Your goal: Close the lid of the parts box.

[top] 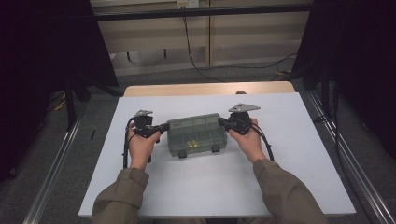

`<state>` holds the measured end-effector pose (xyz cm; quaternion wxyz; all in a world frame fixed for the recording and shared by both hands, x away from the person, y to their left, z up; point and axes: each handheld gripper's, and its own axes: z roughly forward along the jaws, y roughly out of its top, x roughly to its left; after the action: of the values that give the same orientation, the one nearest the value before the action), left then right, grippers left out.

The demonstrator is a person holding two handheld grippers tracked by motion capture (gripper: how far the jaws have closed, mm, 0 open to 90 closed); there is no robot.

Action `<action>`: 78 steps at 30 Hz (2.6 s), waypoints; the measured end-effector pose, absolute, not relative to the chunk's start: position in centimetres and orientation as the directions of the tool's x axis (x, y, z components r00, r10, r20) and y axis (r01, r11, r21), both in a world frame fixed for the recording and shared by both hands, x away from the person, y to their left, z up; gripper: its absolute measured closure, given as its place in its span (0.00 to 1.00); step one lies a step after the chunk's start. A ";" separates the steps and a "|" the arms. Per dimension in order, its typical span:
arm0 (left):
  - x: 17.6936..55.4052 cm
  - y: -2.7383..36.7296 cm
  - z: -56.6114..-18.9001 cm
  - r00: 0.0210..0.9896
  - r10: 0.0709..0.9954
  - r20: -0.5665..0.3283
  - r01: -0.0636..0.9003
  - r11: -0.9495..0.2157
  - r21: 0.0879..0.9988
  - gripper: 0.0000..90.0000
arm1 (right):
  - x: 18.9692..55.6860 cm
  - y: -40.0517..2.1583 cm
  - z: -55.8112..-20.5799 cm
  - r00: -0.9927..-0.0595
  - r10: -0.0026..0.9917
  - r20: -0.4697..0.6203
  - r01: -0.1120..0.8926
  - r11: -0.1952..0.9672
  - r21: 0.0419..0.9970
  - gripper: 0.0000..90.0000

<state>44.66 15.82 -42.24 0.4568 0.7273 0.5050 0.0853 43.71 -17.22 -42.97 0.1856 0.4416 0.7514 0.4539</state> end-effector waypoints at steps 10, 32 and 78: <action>44.0 15.9 -42.4 0.486 0.809 -0.329 0.644 -0.077 0.761 1.00 | 43.2 -16.9 -43.1 -0.549 0.827 0.120 0.493 0.205 0.846 1.00; 42.6 15.7 -42.6 0.523 0.795 -0.307 0.623 -0.110 0.775 1.00 | 42.1 -17.3 -43.3 -0.561 0.820 0.115 0.482 0.211 0.851 1.00; 41.1 15.7 -43.1 0.552 0.801 -0.232 0.560 -0.150 0.815 1.00 | 40.8 -17.2 -43.7 -0.594 0.804 0.035 0.428 0.279 0.859 1.00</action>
<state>41.14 15.73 -43.10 0.4667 0.7472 0.4551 0.1290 40.85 -17.16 -43.65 0.2092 0.3991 0.7718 0.4486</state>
